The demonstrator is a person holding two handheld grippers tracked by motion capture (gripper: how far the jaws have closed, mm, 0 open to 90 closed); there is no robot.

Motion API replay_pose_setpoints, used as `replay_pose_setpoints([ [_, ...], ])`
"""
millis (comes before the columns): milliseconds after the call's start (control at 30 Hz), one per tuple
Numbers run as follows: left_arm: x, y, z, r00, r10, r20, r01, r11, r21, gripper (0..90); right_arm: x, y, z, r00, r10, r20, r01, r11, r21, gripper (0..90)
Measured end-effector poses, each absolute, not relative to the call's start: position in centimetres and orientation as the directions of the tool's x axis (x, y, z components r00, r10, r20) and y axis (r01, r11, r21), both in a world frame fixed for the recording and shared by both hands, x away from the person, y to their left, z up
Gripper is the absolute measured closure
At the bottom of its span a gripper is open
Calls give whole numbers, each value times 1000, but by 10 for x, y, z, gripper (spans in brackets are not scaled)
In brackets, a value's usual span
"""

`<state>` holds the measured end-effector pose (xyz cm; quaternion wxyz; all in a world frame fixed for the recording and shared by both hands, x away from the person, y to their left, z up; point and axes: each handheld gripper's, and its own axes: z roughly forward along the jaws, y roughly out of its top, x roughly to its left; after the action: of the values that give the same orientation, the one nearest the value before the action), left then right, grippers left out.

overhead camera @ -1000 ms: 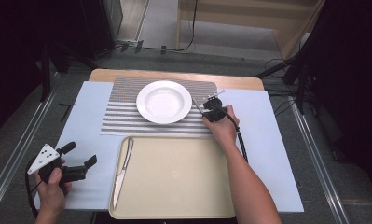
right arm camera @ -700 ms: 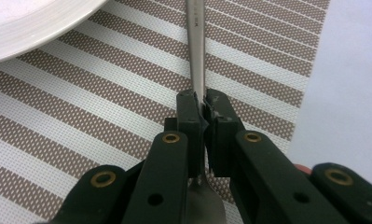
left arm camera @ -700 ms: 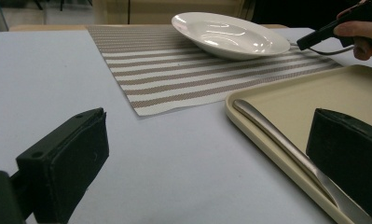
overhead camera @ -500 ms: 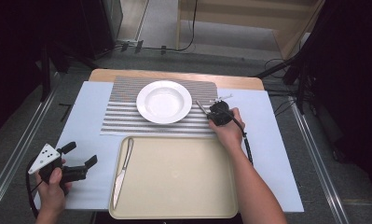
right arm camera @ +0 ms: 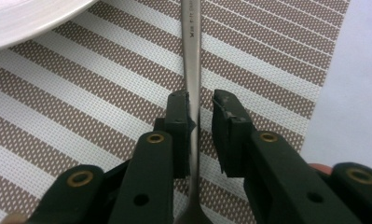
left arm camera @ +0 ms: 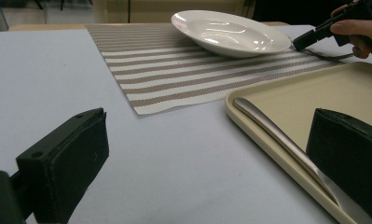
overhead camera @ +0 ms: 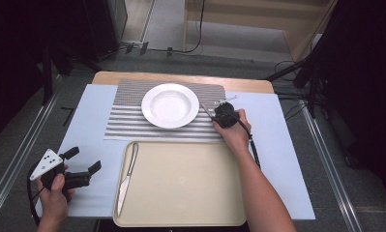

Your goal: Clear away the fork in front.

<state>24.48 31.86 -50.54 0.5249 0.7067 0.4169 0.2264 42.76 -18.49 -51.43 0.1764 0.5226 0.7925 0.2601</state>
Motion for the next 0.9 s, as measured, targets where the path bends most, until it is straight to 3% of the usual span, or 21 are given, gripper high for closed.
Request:
replay_pose_setpoints([
  [167,245,319,-505,551,826,-117,351,-102,931,0,433,-182,-511,-400,916,-41,737,348,580,757],
  [333,245,319,-505,550,827,-116,352,-103,930,0,438,-179,-512,-428,903,-32,730,366,577,777],
  [900,245,319,-506,549,827,-123,351,-95,932,0,440,-177,-513,-377,926,-5,748,308,588,841],
])
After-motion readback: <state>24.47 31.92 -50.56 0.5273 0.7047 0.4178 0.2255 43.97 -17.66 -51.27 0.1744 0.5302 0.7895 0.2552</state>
